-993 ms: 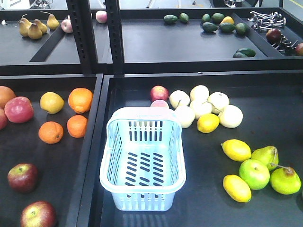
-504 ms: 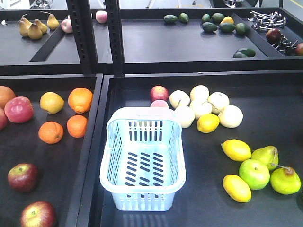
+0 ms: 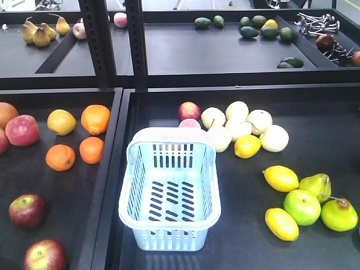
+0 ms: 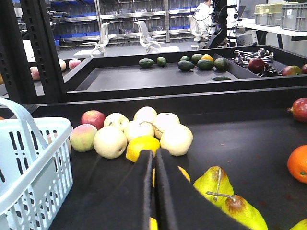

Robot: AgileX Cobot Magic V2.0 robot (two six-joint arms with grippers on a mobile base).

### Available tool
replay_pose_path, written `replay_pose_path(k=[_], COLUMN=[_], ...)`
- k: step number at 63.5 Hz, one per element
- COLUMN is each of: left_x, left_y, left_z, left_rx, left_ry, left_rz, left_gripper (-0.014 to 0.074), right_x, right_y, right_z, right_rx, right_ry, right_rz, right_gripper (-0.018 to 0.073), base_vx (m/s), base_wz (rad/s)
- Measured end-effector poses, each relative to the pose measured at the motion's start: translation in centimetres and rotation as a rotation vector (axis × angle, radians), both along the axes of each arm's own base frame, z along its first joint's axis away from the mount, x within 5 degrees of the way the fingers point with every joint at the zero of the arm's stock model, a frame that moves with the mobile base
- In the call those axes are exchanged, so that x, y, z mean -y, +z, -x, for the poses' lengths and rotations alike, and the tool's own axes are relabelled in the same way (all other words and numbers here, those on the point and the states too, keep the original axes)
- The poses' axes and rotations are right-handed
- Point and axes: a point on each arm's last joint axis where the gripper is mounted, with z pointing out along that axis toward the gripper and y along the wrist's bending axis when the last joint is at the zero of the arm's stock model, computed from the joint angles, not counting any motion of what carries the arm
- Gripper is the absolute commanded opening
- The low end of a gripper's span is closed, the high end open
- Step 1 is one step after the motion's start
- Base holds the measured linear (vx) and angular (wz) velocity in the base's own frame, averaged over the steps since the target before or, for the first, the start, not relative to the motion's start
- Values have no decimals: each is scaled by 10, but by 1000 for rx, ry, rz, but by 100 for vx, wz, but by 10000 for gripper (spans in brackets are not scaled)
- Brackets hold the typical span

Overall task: Pick three apples into basket with both arms
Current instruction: 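Move the left gripper above the light-blue basket handle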

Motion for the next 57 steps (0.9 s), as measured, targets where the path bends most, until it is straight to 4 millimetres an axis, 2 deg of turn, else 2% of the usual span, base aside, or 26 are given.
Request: replay_pose_path(k=[11, 30, 37, 49, 54, 57], left_x=[2, 5, 5, 3, 4, 4], left_y=[0, 3, 7, 13, 22, 36], left_z=[0, 0, -1, -1, 1, 3], left_rx=[8, 44, 84, 156, 179, 217], left_ry=[3, -2, -3, 3, -13, -39], left_rz=[274, 535, 715, 1139, 1209, 1206], left_gripper=[-7, -7, -7, -7, -7, -7], right_x=[0, 0, 0, 0, 0, 0], right_y=[0, 0, 0, 0, 0, 0], right_z=[0, 0, 0, 0, 0, 0], right_rx=[-1, -1, -1, -1, -1, -1], right_ry=[0, 0, 0, 0, 0, 0], right_rz=[0, 0, 0, 0, 0, 0], right_gripper=[-4, -4, -4, -4, -4, -4], base_vx=[0, 0, 0, 0, 0, 0], base_wz=[0, 0, 0, 0, 0, 0])
